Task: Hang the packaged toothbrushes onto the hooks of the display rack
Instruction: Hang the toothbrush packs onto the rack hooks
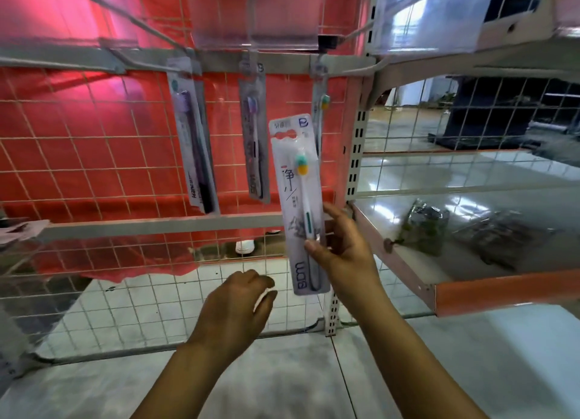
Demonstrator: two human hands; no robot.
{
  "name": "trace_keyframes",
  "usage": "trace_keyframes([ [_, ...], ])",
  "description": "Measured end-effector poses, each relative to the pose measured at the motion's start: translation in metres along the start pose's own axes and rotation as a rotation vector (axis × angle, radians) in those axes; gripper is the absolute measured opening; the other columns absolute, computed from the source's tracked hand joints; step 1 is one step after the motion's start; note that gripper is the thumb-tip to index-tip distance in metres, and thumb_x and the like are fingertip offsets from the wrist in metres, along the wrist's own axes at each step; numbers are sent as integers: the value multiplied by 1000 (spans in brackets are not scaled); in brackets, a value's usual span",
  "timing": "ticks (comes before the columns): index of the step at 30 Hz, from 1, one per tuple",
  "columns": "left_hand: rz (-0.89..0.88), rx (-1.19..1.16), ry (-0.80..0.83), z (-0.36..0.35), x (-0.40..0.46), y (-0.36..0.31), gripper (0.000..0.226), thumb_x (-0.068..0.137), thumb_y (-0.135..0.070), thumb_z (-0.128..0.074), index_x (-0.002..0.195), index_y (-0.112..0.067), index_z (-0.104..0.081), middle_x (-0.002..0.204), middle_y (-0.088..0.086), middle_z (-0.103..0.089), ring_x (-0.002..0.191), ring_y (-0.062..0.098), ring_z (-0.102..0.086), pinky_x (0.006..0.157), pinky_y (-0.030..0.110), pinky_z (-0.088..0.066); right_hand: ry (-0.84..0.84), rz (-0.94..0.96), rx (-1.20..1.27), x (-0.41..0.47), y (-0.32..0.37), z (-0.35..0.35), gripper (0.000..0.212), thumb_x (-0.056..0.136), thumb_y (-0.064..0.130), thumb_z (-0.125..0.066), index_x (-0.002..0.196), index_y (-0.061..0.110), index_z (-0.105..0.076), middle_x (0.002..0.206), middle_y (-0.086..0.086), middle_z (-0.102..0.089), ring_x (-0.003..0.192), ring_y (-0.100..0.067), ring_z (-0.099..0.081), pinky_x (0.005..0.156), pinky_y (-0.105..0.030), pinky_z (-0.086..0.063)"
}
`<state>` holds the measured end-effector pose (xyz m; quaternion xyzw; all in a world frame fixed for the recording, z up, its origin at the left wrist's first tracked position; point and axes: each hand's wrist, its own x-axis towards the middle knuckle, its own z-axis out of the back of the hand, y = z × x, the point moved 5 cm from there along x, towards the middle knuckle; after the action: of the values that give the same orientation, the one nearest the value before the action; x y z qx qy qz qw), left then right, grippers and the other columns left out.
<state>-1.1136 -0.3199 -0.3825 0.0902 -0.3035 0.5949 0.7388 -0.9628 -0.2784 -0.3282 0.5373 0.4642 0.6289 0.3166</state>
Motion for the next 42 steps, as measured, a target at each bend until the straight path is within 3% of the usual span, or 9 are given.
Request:
trace_keyframes([
  [4,-55,89,18,-8,0,0,25,62,-20,-85,85,-20,-73,73,-7,-68,62,13,-63,44,22,-49,-40,80,42,15,21,8,52,86,-5,-55,111,39,-44,104,6,-58,89,-1,-59,71,-12,-53],
  [10,-26,118,67,-12,0,6,30,54,-23,-89,80,-23,-74,70,-11,-68,59,9,-64,43,16,-46,-120,191,2,24,39,20,50,88,-1,-54,126,28,-41,105,0,-58,98,-12,-61,80,-26,-57],
  [13,10,72,87,-15,-2,9,29,57,-21,-88,83,-22,-74,73,-9,-69,62,9,-65,48,13,-43,-124,167,9,19,30,24,49,87,-1,-55,123,29,-42,100,2,-58,92,-9,-61,76,-22,-56],
  [20,72,13,104,-18,-4,15,22,73,-22,-78,95,-23,-72,86,-9,-69,78,11,-66,60,17,-42,-261,106,118,13,10,41,50,87,-5,-53,128,22,-44,95,0,-57,90,-14,-60,72,-22,-57],
  [25,89,-64,114,-19,-5,13,32,95,-34,-47,125,-27,-57,120,-11,-59,112,7,-51,81,13,-33,-251,162,228,21,26,39,51,84,-1,-55,125,28,-48,92,3,-60,93,-14,-62,82,-34,-56],
  [30,120,-67,180,-22,-9,21,36,98,-39,-37,132,-32,-48,128,-17,-51,117,1,-43,87,11,-31,-242,162,246,16,21,35,52,76,8,-58,122,32,-50,93,6,-65,99,-17,-61,89,-43,-53],
  [34,147,-52,221,-24,-10,27,37,98,-41,-35,133,-33,-45,130,-19,-49,118,-1,-42,90,11,-32,-243,174,221,21,25,38,49,81,6,-57,118,37,-52,90,6,-63,97,-16,-61,86,-39,-54],
  [38,161,-59,234,-24,-10,32,37,98,-41,-34,133,-35,-43,131,-20,-47,119,-1,-40,92,13,-32,-228,191,246,26,30,36,67,64,32,-73,127,34,-51,96,-2,-57,98,-20,-59,84,-35,-55],
  [42,173,-51,225,-23,-10,37,37,98,-42,-34,134,-36,-42,131,-21,-46,119,-1,-40,93,13,-33,-176,197,253,25,22,32,81,54,48,-82,127,35,-53,102,-4,-58,103,-23,-60,90,-47,-52],
])
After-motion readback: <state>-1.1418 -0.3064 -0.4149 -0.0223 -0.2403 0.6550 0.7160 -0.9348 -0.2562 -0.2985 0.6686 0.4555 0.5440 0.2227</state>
